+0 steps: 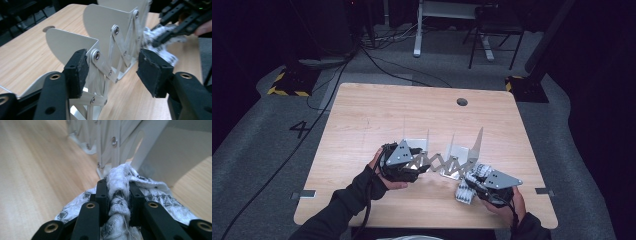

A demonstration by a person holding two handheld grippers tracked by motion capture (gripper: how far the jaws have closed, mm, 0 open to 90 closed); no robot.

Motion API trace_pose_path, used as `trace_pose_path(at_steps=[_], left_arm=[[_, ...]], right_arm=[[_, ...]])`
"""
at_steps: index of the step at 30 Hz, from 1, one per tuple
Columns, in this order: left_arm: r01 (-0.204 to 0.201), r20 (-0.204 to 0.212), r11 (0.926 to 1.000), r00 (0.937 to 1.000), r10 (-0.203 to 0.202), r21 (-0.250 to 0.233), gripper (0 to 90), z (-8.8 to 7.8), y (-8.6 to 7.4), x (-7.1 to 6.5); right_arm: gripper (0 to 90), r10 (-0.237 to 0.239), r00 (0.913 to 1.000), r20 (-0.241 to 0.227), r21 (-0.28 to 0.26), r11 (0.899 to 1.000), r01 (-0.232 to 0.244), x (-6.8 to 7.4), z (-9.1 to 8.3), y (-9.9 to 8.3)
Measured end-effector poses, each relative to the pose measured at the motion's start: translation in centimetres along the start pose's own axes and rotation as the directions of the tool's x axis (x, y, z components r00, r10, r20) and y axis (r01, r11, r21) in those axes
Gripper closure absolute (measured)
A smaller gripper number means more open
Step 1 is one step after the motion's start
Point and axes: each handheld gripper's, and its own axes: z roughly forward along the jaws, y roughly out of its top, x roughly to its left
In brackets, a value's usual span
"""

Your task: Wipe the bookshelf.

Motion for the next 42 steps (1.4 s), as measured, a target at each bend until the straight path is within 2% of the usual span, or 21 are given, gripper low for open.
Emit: trace_pose_path(at_steps=[5, 8, 12, 13, 16, 17, 20, 21, 24, 26, 31, 32, 35, 37, 39, 42], left_arm=[[-0.008, 0.011, 1.0000, 0.9999, 0.008, -0.001, 49.2, 0.2, 0.2, -0.7], [-0.007, 0.025, 1.0000, 0.9997, 0.007, 0.000, 51.5, 0.3, 0.4, -0.9], [-0.009, 0.040, 1.0000, 0.9991, 0.009, -0.001, 56.8, 0.3, 0.5, -1.1], [-0.009, 0.044, 1.0000, 0.9990, 0.010, -0.002, 56.8, 0.4, 0.5, -1.3], [-0.018, 0.041, 0.9998, 0.9990, 0.018, -0.002, 58.3, 0.5, 0.6, -1.6], [-0.019, 0.044, 0.9998, 0.9989, 0.019, -0.004, 59.5, 0.5, 0.6, -1.6], [-0.018, 0.054, 0.9998, 0.9984, 0.018, -0.006, 61.2, 0.5, 0.6, -1.6], [-0.020, 0.058, 0.9998, 0.9981, 0.020, -0.007, 62.0, 0.5, 0.6, -1.7], [-0.027, 0.069, 0.9996, 0.9972, 0.027, -0.011, 64.4, 0.6, 0.6, -1.8], [-0.030, 0.074, 0.9995, 0.9968, 0.031, -0.011, 64.8, 0.6, 0.6, -1.9], [-0.021, 0.075, 0.9995, 0.9969, 0.023, -0.024, 66.0, 0.6, 0.4, -1.9], [-0.018, 0.075, 0.9994, 0.9970, 0.020, -0.028, 66.0, 0.7, 0.4, -1.9], [-0.012, 0.072, 0.9994, 0.9973, 0.015, -0.032, 65.9, 0.7, 0.3, -1.9], [-0.010, 0.071, 0.9992, 0.9974, 0.013, -0.039, 65.8, 0.7, 0.2, -1.9], [-0.008, 0.071, 0.9992, 0.9974, 0.011, -0.040, 65.7, 0.7, 0.2, -1.9], [-0.010, 0.070, 0.9991, 0.9974, 0.013, -0.042, 65.7, 0.8, 0.2, -1.9]], right_arm=[[75.6, 0.044, 0.9968, 0.067, -0.058, 0.998, -0.040, -1.3, -1.2, 0.2], [76.1, 0.055, 0.9935, 0.099, -0.103, 0.994, -0.045, -1.5, -2.1, 0.7], [76.9, 0.038, 0.9879, 0.150, -0.178, 0.984, -0.011, -1.1, -4.0, 1.7], [76.9, 0.038, 0.9879, 0.150, -0.178, 0.984, -0.011, -1.1, -4.0, 1.7], [77.5, 0.029, 0.9784, 0.205, -0.251, 0.968, 0.024, -0.1, -5.6, 2.7], [77.6, 0.019, 0.9777, 0.209, -0.257, 0.966, 0.036, 0.2, -5.6, 3.0], [77.6, -0.011, 0.9785, 0.206, -0.249, 0.966, 0.063, 0.9, -5.4, 3.4], [77.6, -0.044, 0.9772, 0.208, -0.240, 0.966, 0.095, 1.6, -5.0, 3.9], [77.6, -0.107, 0.9796, 0.170, -0.211, 0.967, 0.142, 2.9, -3.4, 4.6], [77.6, -0.152, 0.9783, 0.142, -0.175, 0.969, 0.175, 3.4, -1.9, 4.7], [77.8, -0.173, 0.9813, 0.085, -0.091, 0.979, 0.180, 3.6, 0.9, 3.5], [77.9, -0.162, 0.9840, 0.073, -0.076, 0.983, 0.168, 3.4, 1.4, 3.0], [78.0, -0.164, 0.9842, 0.067, -0.050, 0.985, 0.167, 3.0, 1.8, 2.4], [78.1, -0.149, 0.9872, 0.057, -0.023, 0.988, 0.150, 2.6, 2.2, 1.6], [78.3, -0.149, 0.9867, 0.065, 0.004, 0.989, 0.149, 2.1, 2.3, 0.9], [78.3, -0.121, 0.9896, 0.078, 0.008, 0.993, 0.121, 1.4, 2.0, 0.6]])
